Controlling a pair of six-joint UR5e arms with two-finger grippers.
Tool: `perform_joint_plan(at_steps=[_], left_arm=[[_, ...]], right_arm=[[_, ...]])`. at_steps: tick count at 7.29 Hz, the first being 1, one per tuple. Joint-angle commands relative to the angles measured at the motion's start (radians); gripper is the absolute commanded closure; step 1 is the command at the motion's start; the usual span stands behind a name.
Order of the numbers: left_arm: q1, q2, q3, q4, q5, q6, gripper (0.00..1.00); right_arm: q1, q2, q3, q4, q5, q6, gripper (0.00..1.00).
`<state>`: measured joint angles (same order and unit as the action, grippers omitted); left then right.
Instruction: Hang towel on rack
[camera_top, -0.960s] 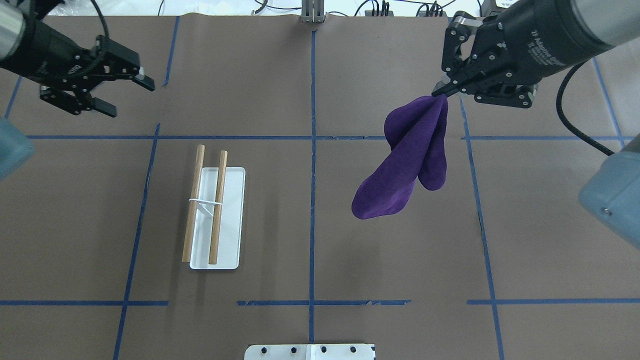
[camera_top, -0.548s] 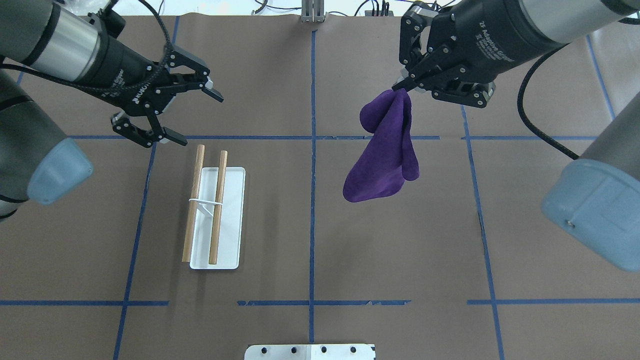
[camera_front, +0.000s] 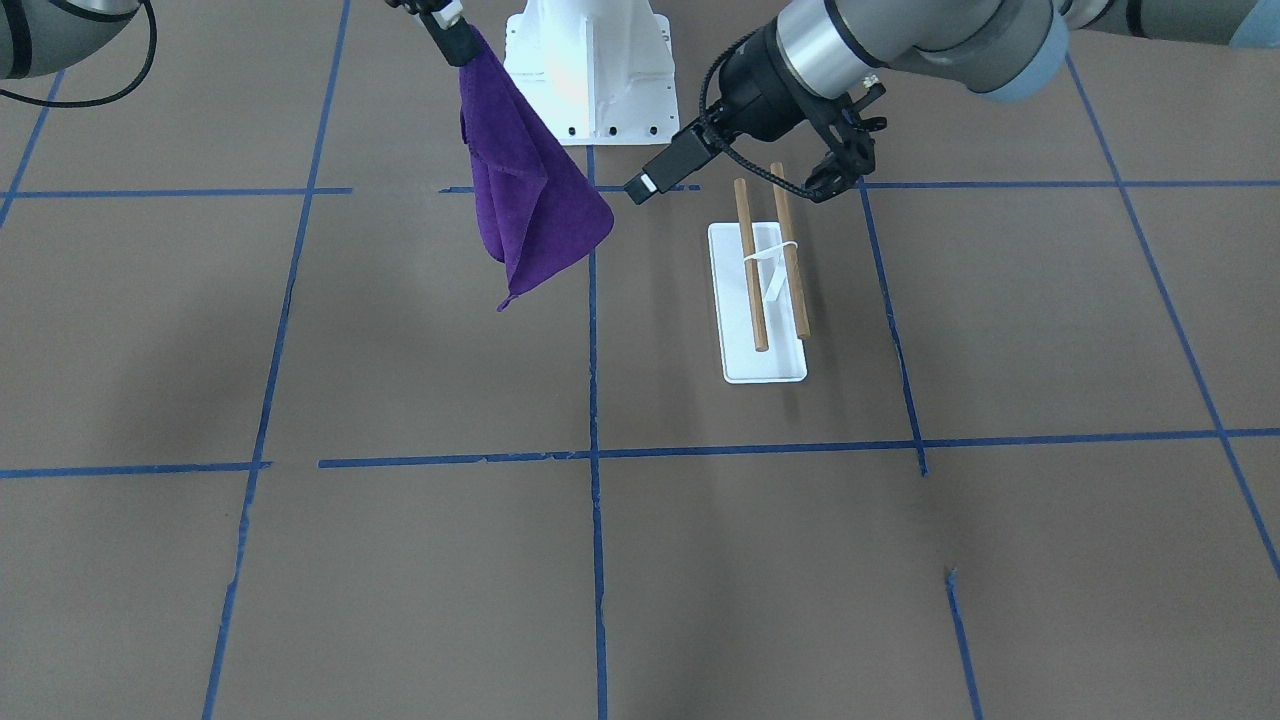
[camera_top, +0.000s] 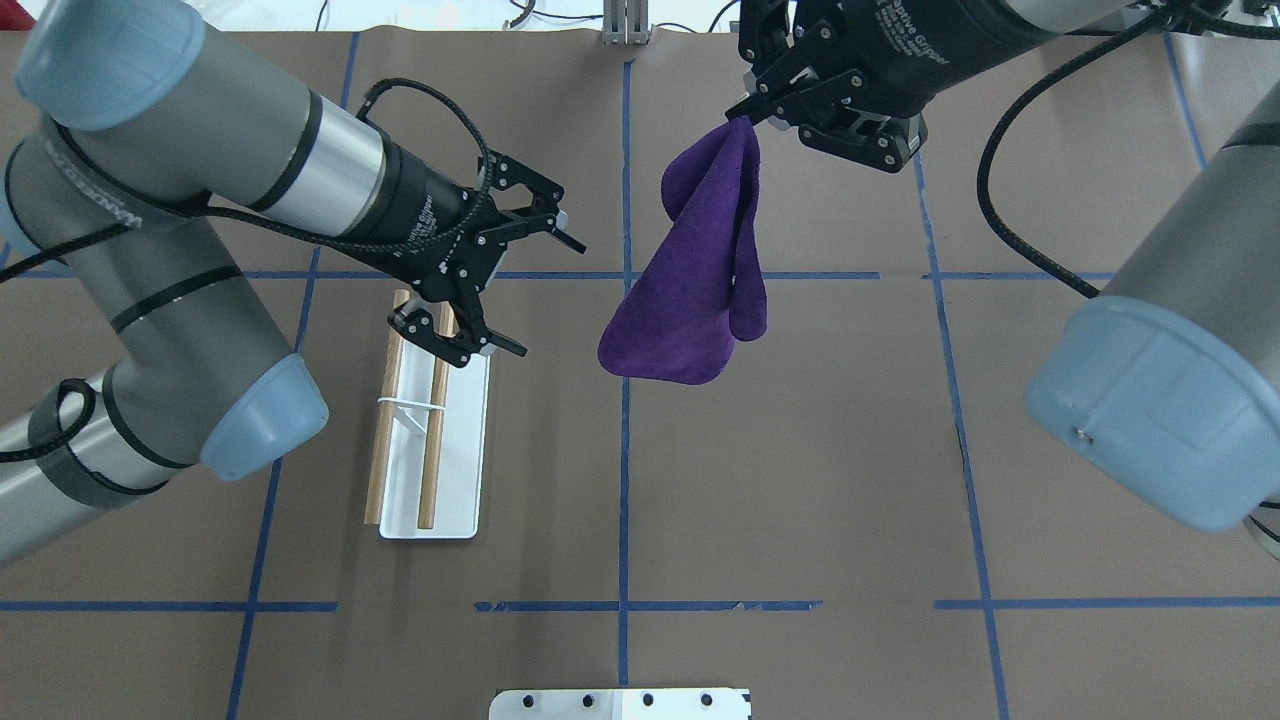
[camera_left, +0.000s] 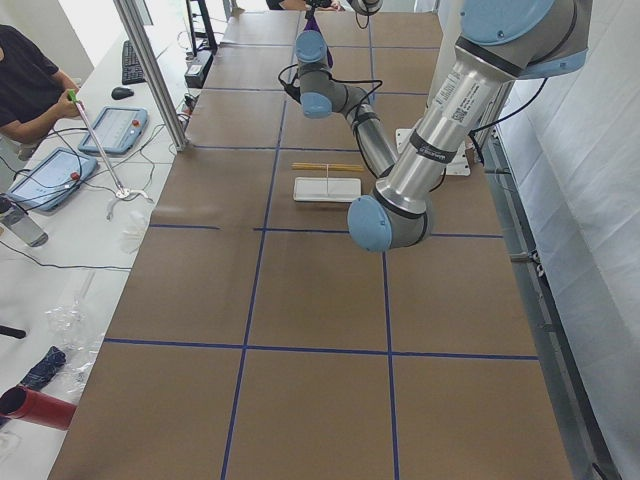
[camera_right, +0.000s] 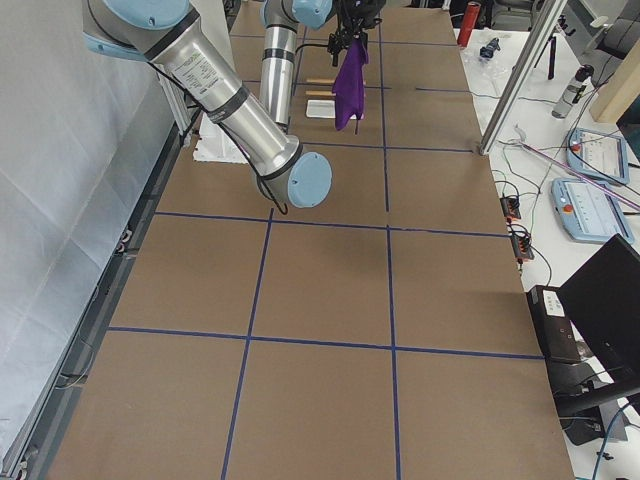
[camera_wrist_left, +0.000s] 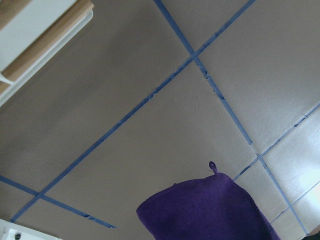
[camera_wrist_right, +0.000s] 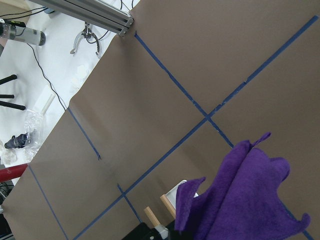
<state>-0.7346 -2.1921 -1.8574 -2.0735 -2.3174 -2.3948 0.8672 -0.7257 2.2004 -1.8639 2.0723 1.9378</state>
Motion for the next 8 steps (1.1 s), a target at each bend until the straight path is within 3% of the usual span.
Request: perform_joint_plan(at_steps=[1, 8], left_arm=[[0.05, -0.037, 0.004, -0.008, 0.065, -0.134, 0.02], [0.067, -0.1, 0.046, -0.011, 0.095, -0.164, 0.01]], right_arm=[[0.0, 0.006, -0.005, 0.008, -0.005, 0.009, 1.0], [0.003, 0.011, 0.047, 0.008, 0.0, 0.01, 1.0]])
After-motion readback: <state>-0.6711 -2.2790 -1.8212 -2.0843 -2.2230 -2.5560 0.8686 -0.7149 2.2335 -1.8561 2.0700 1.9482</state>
